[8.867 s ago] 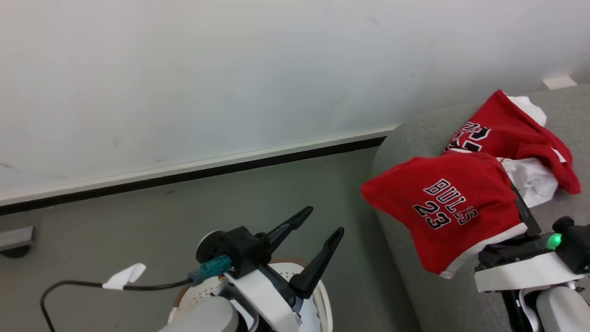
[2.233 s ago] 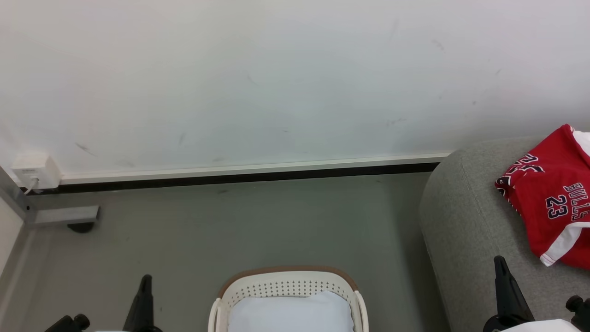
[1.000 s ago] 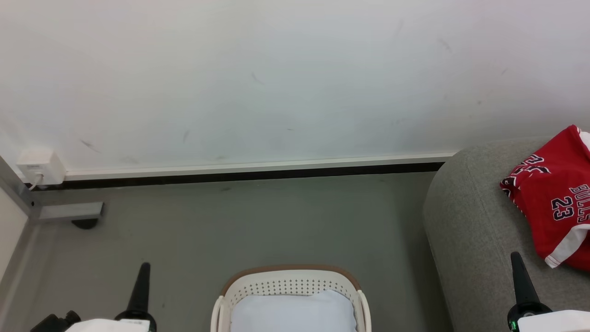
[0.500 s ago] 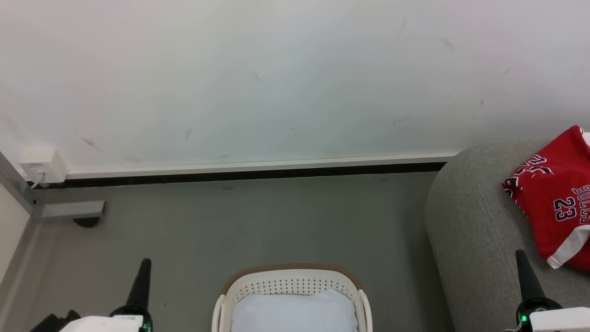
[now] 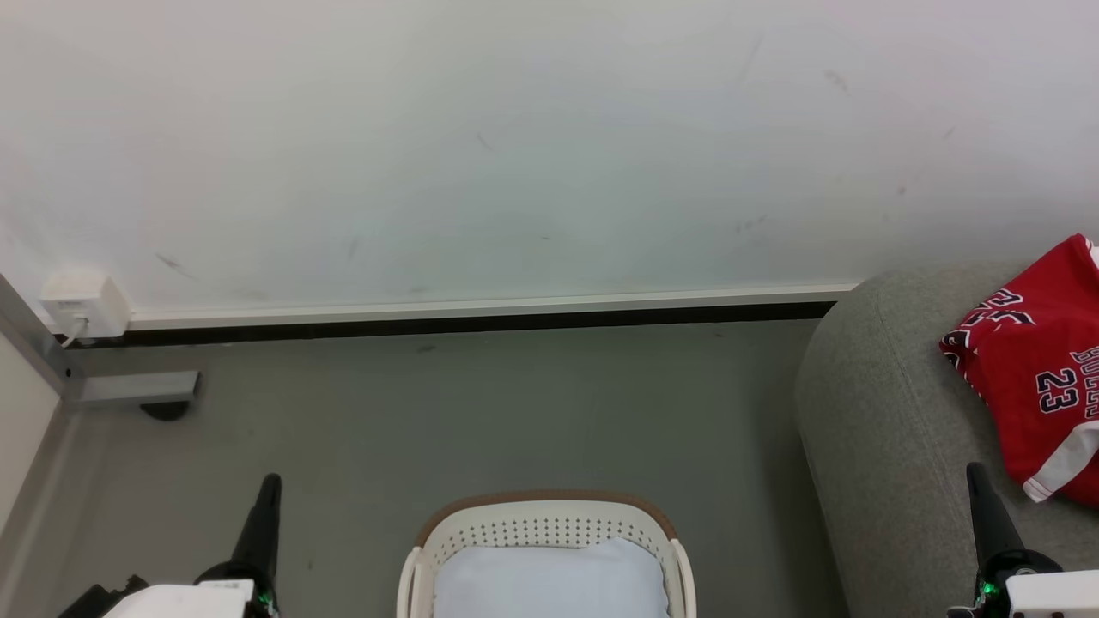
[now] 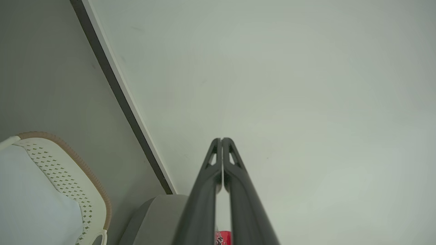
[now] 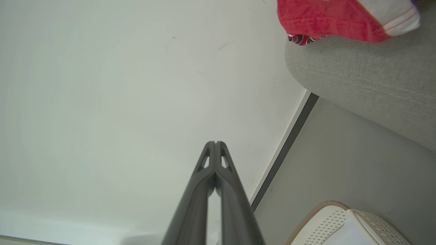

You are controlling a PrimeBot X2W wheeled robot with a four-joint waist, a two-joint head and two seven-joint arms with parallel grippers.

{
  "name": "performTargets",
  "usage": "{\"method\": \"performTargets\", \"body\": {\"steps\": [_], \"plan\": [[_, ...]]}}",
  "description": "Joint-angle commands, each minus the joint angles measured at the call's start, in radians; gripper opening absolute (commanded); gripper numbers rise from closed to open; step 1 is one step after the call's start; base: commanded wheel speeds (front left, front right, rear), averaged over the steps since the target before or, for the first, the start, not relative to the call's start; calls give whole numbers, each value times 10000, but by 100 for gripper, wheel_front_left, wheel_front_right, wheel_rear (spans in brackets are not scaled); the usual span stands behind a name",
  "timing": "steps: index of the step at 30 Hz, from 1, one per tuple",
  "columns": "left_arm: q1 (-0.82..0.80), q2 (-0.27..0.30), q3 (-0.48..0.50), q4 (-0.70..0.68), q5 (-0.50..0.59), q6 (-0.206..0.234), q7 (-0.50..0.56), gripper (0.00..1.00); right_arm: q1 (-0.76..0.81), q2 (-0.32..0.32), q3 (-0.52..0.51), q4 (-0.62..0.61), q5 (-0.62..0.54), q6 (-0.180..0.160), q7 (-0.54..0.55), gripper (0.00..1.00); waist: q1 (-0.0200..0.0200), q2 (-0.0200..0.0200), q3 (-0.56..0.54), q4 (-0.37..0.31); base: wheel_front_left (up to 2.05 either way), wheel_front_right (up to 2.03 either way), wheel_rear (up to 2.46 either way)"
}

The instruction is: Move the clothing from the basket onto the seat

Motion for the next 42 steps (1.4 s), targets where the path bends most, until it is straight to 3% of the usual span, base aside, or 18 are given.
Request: {"method": "performTargets", "body": {"steps": [1,25,42], "plan": [[-154,31,68,-66,-209,11,69,0,-191,-58,-74,-2,244,-16,45,0,-1,0,2,5,0,0,0],[-287,-8,170,-55,-1868,12,514,0,-269,-6,-389,60,1808,-21,544,0,-1,0,34,96,0,0,0],[-282,-8,165,-55,-1850,13,517,0,-276,41,-438,64,1728,-21,584,0,-1,0,34,97,0,0,0]]}}
